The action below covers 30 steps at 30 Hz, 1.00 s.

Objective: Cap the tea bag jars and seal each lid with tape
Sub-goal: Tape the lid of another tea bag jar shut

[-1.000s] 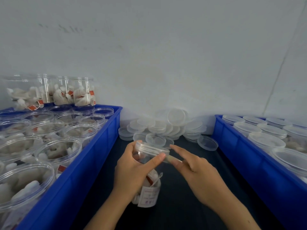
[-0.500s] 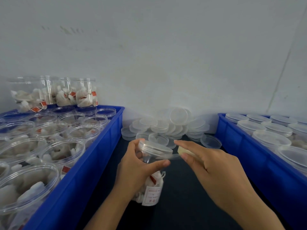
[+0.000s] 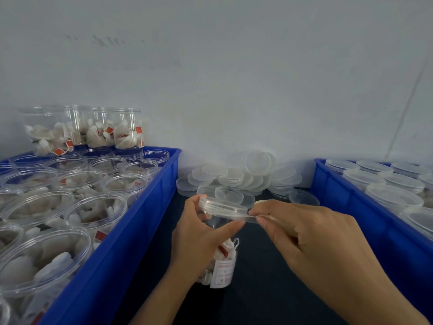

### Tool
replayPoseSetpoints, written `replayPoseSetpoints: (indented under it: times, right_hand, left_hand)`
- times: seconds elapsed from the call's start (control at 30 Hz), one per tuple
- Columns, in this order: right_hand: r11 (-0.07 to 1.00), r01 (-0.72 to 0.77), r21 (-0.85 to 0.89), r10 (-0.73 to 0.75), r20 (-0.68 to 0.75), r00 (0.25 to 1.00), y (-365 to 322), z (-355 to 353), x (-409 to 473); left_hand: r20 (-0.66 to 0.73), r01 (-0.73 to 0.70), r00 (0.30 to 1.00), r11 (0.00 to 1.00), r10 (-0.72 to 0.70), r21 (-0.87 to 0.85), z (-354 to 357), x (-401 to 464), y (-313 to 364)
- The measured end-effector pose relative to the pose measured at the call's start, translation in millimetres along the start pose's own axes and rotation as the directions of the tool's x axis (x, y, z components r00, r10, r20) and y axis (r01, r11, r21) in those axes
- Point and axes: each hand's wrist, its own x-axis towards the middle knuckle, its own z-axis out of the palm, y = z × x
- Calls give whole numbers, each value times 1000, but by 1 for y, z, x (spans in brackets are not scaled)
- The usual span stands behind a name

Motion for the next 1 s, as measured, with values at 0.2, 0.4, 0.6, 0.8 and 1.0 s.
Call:
replayPoseSetpoints:
  times: [0.2, 0.4, 0.6, 0.8, 1.0]
  right_hand:
    - [982, -190, 13, 185, 174, 967, 28, 21, 4]
    - [964, -255, 81, 224, 275, 935, 34, 43, 6]
    - [961, -262, 87, 226, 292, 929, 31, 53, 9]
    - [958, -269, 101, 222, 331, 917, 29, 63, 13]
    - [958, -270, 100, 222, 341, 914, 31, 70, 15]
  left_hand:
    - [49, 3, 999, 999, -1, -42, -3, 2, 1]
    - [65, 41, 997, 992, -34, -119, -9, 4, 2]
    - [110, 70, 992, 987, -54, -142, -13, 7, 4]
    - [125, 75, 991, 981, -53, -177, -15, 8, 1]
    - [174, 58, 984, 984, -28, -169, -18, 8, 0]
